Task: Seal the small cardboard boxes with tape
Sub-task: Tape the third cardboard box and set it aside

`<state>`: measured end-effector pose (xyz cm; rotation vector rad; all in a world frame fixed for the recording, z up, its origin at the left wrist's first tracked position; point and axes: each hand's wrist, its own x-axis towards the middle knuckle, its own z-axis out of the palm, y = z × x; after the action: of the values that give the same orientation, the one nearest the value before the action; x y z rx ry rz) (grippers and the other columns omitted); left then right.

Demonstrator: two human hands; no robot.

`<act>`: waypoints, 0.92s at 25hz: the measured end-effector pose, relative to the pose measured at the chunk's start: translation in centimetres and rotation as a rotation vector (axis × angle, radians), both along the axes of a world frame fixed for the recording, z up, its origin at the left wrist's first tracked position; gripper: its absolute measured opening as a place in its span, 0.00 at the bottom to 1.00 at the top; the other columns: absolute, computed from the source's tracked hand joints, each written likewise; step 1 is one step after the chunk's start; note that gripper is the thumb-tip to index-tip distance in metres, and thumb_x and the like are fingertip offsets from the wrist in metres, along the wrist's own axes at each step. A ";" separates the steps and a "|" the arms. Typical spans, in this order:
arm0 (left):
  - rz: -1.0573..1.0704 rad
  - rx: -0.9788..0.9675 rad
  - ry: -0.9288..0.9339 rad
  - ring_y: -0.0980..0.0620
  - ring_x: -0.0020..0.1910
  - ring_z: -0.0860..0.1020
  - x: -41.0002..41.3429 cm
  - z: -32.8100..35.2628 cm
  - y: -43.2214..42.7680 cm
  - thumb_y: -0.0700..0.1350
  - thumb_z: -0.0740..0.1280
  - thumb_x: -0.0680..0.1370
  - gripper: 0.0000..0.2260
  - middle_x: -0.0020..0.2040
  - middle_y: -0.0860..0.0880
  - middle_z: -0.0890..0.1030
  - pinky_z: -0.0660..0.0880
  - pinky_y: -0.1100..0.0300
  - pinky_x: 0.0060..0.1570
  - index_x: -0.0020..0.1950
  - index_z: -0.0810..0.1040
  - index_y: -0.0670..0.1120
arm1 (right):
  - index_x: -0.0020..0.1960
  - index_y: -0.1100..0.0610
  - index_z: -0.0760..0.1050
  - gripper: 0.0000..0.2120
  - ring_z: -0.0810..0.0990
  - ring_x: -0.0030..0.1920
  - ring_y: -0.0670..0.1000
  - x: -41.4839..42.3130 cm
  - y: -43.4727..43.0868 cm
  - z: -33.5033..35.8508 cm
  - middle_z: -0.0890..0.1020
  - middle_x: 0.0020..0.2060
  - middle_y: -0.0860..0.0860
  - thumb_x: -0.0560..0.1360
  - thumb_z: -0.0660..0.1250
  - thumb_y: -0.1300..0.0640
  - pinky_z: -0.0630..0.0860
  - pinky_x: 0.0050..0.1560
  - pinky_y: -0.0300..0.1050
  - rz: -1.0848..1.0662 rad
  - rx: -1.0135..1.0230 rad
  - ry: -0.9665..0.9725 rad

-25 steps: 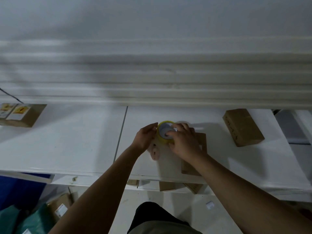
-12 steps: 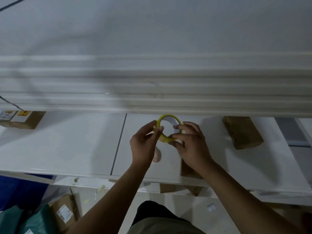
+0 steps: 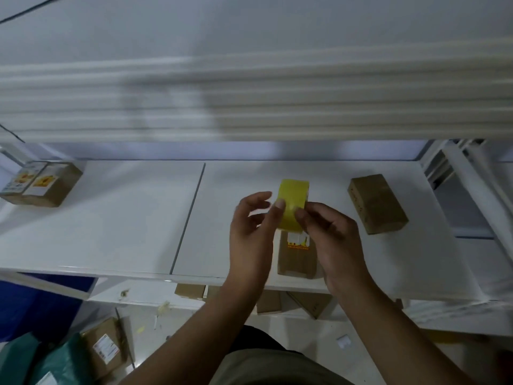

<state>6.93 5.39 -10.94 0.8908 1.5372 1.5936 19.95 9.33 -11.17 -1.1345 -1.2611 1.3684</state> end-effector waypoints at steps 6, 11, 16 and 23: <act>-0.117 -0.032 -0.155 0.55 0.51 0.85 1.3 1.4 -0.6 0.46 0.70 0.83 0.08 0.50 0.49 0.89 0.79 0.65 0.50 0.53 0.89 0.50 | 0.53 0.43 0.87 0.08 0.87 0.54 0.44 0.9 -1.7 -0.1 0.90 0.50 0.45 0.75 0.76 0.53 0.81 0.51 0.35 -0.045 -0.023 0.199; -0.079 0.031 -0.280 0.54 0.53 0.86 2.7 1.1 -2.3 0.44 0.68 0.84 0.09 0.53 0.46 0.88 0.80 0.64 0.51 0.58 0.88 0.47 | 0.56 0.45 0.87 0.10 0.87 0.56 0.46 0.8 -2.9 -0.1 0.89 0.51 0.45 0.76 0.76 0.55 0.81 0.58 0.44 -0.054 -0.030 0.213; 0.025 -0.004 -0.407 0.52 0.51 0.84 3.4 1.4 -3.0 0.39 0.64 0.85 0.12 0.53 0.44 0.87 0.80 0.59 0.50 0.58 0.88 0.44 | 0.54 0.41 0.86 0.10 0.87 0.54 0.42 0.8 -3.6 0.2 0.89 0.50 0.41 0.76 0.76 0.54 0.81 0.52 0.34 -0.038 0.018 0.175; 0.141 -0.078 -0.546 0.58 0.33 0.79 3.9 3.1 -3.6 0.39 0.65 0.80 0.14 0.37 0.50 0.82 0.72 0.58 0.41 0.42 0.89 0.47 | 0.53 0.43 0.87 0.08 0.87 0.53 0.41 0.4 -4.7 0.2 0.89 0.48 0.41 0.75 0.77 0.52 0.81 0.52 0.34 -0.047 0.012 0.169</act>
<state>10.84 1.84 -7.81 0.2674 1.2741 1.6838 20.39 4.67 -10.97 -1.0115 -1.1141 1.3890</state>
